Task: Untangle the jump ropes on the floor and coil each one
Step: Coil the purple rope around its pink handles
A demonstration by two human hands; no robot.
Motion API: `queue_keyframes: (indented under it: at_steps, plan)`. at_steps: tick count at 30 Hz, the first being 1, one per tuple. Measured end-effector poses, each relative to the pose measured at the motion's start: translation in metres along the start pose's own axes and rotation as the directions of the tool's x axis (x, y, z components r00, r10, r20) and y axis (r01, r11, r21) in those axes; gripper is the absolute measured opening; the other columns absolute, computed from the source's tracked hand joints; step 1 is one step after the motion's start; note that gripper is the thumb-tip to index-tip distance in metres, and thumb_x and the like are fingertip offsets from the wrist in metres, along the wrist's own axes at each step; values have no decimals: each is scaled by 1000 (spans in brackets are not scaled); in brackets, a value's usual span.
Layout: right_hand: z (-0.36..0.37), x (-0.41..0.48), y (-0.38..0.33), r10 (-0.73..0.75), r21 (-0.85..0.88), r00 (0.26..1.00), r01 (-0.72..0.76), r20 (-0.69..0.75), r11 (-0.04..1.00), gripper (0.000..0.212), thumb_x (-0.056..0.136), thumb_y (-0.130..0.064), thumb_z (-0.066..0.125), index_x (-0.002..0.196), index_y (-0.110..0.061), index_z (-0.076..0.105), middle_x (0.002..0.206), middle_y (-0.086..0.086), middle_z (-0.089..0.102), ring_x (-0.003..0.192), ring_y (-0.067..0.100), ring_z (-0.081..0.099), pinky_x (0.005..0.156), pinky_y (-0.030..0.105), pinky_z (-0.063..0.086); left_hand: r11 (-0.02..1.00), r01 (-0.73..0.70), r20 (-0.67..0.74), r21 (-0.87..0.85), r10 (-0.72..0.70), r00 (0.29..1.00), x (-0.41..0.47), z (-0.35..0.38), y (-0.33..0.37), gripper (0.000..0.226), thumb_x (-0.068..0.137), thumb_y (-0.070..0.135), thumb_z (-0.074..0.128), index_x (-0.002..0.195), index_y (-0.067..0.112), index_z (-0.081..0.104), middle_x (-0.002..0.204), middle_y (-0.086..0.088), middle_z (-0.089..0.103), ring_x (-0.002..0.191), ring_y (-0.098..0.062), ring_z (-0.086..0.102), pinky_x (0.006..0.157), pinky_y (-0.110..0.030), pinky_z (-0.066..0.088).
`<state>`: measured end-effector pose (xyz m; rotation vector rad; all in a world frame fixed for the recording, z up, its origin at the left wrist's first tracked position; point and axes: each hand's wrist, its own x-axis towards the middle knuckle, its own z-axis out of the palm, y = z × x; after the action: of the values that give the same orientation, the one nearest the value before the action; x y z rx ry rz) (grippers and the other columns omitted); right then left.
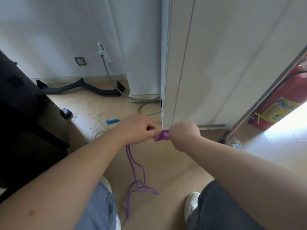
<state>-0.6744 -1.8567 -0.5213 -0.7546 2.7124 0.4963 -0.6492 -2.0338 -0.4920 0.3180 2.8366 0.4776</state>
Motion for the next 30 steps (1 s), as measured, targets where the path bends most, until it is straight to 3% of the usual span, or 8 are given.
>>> queue_keyframes:
  at_steps: [6, 9, 12, 14, 18, 23, 26, 30]
  plan:
    - [-7, -11, -7, -426, -23, 883, 430, -196, 902, 17, 96, -25, 46, 109, -18, 54, 95, 4, 65, 82, 33, 63, 62, 35, 43, 995, 83, -108, -62, -89, 990, 1, -7, -27, 47, 85, 67, 60, 64, 25, 65, 56, 13, 60, 57, -9, 55, 59, -30, 44]
    - [-14, -16, -6, -377, 194, 848, 468, -373, 862, 17, 95, -32, 48, 104, -19, 53, 84, 0, 60, 76, 33, 59, 61, 33, 37, 937, 202, -45, -285, -224, 974, -5, -7, -30, 53, 93, 58, 55, 60, 17, 61, 50, 12, 55, 49, -9, 50, 53, -25, 41]
    - [-20, -18, -6, -215, 409, 831, 456, -512, 790, 19, 91, -29, 54, 105, -19, 60, 87, 5, 69, 80, 36, 63, 61, 34, 39, 722, 258, 12, -642, -328, 945, -9, 1, -25, 21, 101, 16, 55, 80, 17, 55, 67, 7, 53, 56, -2, 56, 52, -14, 45]
    - [-23, -17, -4, -67, 521, 852, 377, -519, 766, 18, 92, -28, 53, 105, -19, 61, 90, 7, 70, 83, 37, 63, 64, 35, 42, 772, 276, 34, -573, -313, 949, -9, 8, -22, 18, 104, 13, 47, 88, 21, 52, 75, 6, 52, 58, -5, 49, 59, -18, 45]
    - [-22, -6, 7, 192, 643, 890, 137, -415, 754, 2, 94, -29, 48, 93, -27, 49, 91, 12, 69, 83, 40, 62, 65, 35, 42, 834, 290, 75, -469, -289, 954, -5, 12, -11, 42, 106, 44, 25, 92, 19, 55, 64, -1, 57, 51, -15, 47, 56, -28, 44]
    - [-16, 4, 25, 339, 465, 895, -178, -289, 867, 18, 93, -15, 48, 110, -16, 56, 95, 8, 66, 87, 34, 64, 62, 34, 42, 907, 228, 182, -354, -172, 968, -13, 9, 0, 37, 104, 46, 36, 93, 19, 59, 68, -4, 61, 50, -16, 50, 50, -27, 45]
    - [-9, 3, 20, 307, 288, 939, -255, -155, 923, 24, 94, -11, 49, 115, -14, 61, 104, 5, 68, 95, 29, 67, 64, 33, 43, 990, -23, 99, -137, 37, 994, -12, 1, 2, 31, 99, 47, 50, 85, 25, 65, 66, 3, 63, 55, -11, 57, 56, -28, 48]
    - [-2, -2, 1, -6, 135, 991, 24, -132, 991, 26, 93, -16, 50, 114, -21, 64, 107, 3, 68, 96, 30, 67, 65, 33, 43, 986, -167, -162, -14, 162, 973, -7, -16, -12, 45, 89, 62, 56, 62, 26, 63, 54, 2, 56, 51, -12, 50, 54, -36, 42]
